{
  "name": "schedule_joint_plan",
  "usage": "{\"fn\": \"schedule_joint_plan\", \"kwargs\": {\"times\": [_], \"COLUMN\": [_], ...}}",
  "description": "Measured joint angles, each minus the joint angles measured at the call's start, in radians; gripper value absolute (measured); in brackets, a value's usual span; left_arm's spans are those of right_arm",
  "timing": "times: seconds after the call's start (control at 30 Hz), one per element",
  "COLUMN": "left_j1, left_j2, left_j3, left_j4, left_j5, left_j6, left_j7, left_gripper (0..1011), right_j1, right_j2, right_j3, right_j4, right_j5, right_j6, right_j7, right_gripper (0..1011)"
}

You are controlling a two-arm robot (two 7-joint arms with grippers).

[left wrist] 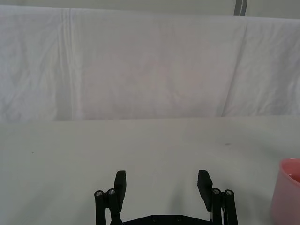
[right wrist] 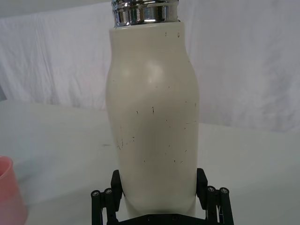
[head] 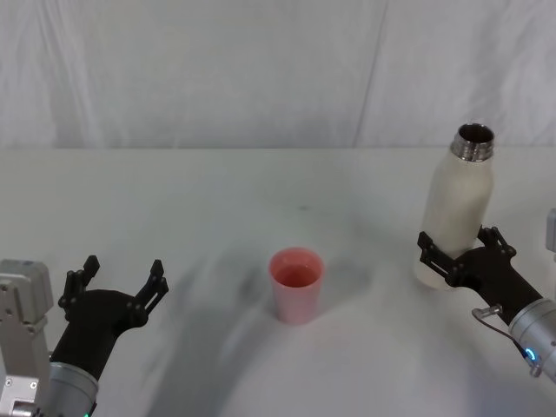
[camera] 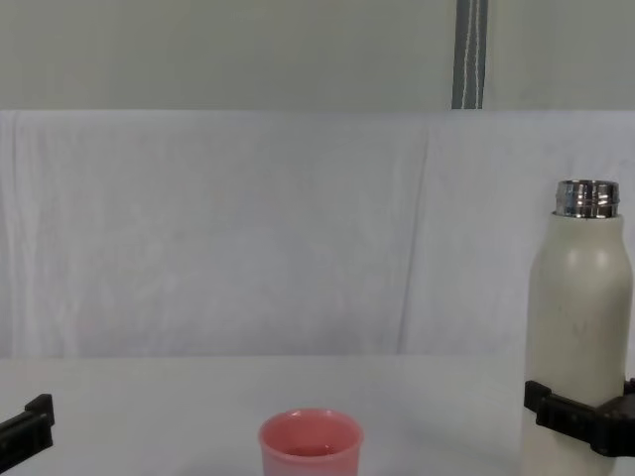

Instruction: Grasp the thermos with one hand and pour water into the cup lid.

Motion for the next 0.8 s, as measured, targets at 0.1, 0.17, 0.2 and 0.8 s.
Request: {"fn": "schedule_joint_plan", "kwargs": {"times": [0.1,0.17,0.2,0.8], "left_j1": [0.000,0.000,0.000,0.000], "left_j2": [0.000,0.000,0.000,0.000], "left_j3": [0.000,0.000,0.000,0.000], "left_j4": [0.000,0.000,0.000,0.000], "left_j5": [0.000,0.000,0.000,0.000], "left_j6": [0.000,0.000,0.000,0.000], "left_j7": [0.000,0.000,0.000,0.000], "left_gripper": [1001,1001,1001,1001], "right_j1": [0.005,0.008,0.009,0.019], "right_j2": [0.001,0.001,0.001,-0.015], "right_j3": [-0.002,-0.003,-0.003,-0.002], "right_j4": [0.004,0.009,0.010,0.040], "right_j5": [-0.005,-0.009,-0.009,-0.011], "right_j6": [-0.001,-0.002,-0.003,-0.009], "right_j7": [0.001,0.002,0.003,0.007], "right_gripper": [951,951,951,951]}}
